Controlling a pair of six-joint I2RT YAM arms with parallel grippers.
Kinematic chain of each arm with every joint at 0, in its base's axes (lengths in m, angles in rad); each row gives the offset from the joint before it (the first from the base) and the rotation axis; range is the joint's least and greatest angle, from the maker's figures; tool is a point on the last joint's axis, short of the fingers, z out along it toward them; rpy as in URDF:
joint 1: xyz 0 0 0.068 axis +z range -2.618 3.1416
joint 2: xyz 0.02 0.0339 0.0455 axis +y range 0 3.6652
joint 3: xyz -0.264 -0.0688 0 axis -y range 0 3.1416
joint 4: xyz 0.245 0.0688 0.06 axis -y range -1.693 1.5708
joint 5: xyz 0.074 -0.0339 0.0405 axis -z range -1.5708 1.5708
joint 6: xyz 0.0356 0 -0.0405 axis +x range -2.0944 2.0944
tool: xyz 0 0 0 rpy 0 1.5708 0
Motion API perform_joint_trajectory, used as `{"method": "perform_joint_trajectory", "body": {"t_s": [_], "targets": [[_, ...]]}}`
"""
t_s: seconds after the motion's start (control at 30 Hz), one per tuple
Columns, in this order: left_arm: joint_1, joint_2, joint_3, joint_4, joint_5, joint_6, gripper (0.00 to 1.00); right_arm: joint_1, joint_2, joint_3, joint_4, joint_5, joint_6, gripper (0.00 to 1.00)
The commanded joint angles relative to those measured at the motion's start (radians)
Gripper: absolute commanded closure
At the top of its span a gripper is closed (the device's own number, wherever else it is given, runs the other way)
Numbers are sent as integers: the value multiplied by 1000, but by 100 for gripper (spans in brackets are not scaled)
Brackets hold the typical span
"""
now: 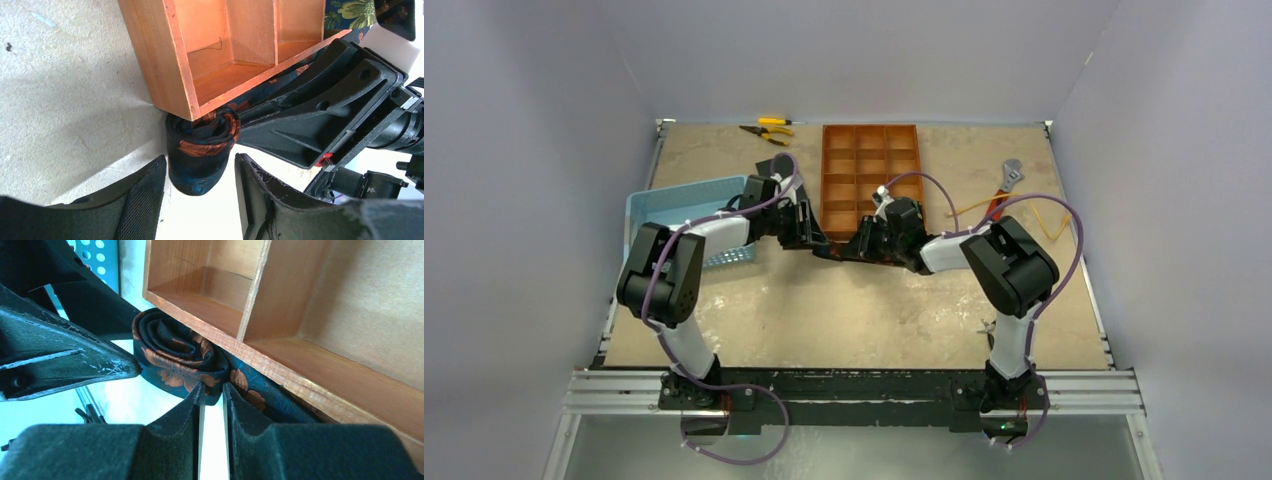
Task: Roll the ties
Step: Roll the tie at the center of the board.
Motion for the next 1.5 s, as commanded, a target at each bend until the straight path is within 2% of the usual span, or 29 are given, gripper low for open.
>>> {"method": "perform_joint_trajectory", "body": {"t_s": [0.0,0.3,0.4,0.6,0.9,1.03,1.23,1.37,1.47], "targets": [[6,22,38,28,62,12,50,-4,2,3,47,-32,5,78],[6,46,33,3,76,35,52,-6,18,4,56,-44,5,79],[6,43,27,10,77,27,65,-5,20,8,57,-45,6,79],[6,5,10,3,46,17,99,-4,-6,7,55,-23,5,78],[3,-73,24,-178,-182,28,100,-4,-123,-28,2,73,1,60],[-35,-98,70,-285,-356,35,100,-1,-152,-29,-29,97,8,55],[-117,-98,165,-434,-630,47,100,-3,-269,-84,-129,247,-15,58],[-153,-90,217,-496,-739,34,100,-21,-361,-169,-160,411,28,63],[-176,-79,253,-535,-812,12,100,-57,-394,-234,-151,443,51,67]]}}
